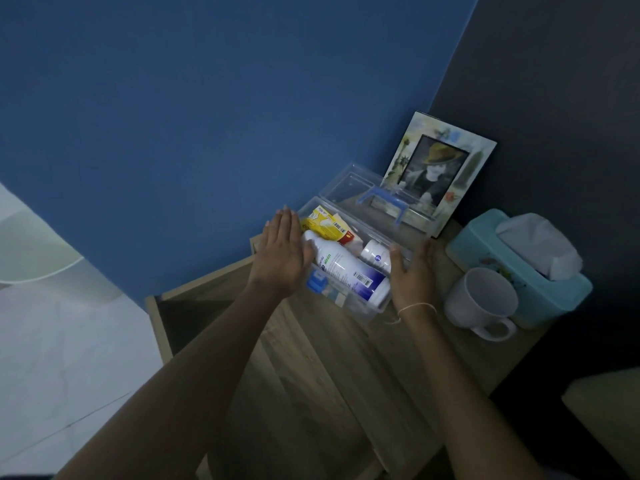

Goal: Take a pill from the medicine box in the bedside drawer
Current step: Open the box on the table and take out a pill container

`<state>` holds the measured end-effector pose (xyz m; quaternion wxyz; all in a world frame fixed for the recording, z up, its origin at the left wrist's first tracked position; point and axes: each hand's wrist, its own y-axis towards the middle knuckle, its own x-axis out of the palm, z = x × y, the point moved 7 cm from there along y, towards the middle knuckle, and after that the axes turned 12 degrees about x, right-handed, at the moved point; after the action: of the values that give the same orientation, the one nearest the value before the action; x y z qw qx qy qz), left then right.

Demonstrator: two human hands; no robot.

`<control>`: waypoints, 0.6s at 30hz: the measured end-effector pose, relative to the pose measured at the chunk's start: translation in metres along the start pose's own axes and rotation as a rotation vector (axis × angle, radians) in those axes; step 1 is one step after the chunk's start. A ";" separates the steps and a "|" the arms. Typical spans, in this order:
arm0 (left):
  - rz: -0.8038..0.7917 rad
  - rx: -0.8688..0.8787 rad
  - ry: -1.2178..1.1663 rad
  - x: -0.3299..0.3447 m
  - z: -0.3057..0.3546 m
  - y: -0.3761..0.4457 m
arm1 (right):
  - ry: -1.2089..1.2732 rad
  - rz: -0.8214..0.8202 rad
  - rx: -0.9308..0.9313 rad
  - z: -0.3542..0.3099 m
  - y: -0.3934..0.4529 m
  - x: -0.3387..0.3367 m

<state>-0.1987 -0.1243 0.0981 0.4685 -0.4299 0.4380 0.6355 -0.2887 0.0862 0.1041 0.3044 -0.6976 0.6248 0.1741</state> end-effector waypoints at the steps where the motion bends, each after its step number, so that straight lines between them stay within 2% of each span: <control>1: 0.038 -0.014 -0.015 -0.001 0.001 -0.003 | -0.002 -0.007 0.003 0.003 -0.007 0.001; 7: 0.164 -0.004 -0.106 0.009 0.011 -0.033 | -0.011 -0.055 -0.117 0.007 -0.044 0.017; 18: 0.125 -0.034 -0.092 0.012 0.008 -0.033 | -0.041 -0.035 -0.124 0.009 -0.050 0.020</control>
<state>-0.1698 -0.1077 0.0837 0.4401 -0.3798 0.4315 0.6898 -0.2351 0.0788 0.0953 0.2762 -0.7224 0.5941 0.2213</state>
